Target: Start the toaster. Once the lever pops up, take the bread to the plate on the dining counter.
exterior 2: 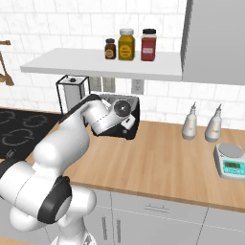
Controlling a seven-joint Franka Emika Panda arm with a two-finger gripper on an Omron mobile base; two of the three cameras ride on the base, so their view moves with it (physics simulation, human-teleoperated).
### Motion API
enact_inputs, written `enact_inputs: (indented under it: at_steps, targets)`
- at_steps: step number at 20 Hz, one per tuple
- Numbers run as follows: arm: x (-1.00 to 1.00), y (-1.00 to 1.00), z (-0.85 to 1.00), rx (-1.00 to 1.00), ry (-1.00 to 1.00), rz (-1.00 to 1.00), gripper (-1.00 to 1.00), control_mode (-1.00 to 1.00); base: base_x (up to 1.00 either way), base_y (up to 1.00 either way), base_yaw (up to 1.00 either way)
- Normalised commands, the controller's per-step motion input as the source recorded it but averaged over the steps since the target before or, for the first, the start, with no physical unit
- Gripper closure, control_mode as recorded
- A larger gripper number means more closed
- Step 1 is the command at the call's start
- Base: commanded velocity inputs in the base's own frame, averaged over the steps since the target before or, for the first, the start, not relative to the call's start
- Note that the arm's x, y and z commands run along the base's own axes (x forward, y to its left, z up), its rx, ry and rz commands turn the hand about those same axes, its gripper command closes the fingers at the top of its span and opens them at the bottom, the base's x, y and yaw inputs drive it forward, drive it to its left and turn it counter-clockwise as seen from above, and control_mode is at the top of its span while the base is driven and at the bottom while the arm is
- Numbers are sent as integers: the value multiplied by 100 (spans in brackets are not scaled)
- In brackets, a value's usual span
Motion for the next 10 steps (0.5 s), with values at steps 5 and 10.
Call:
enact_inputs:
  at_steps: [5, 10]
  targets:
    - [0, 0, 0, 0, 0, 0, -100, -100, 0, 0, 0]
    - [0, 0, 0, 0, 0, 0, -100, -100, 0, 0, 0]
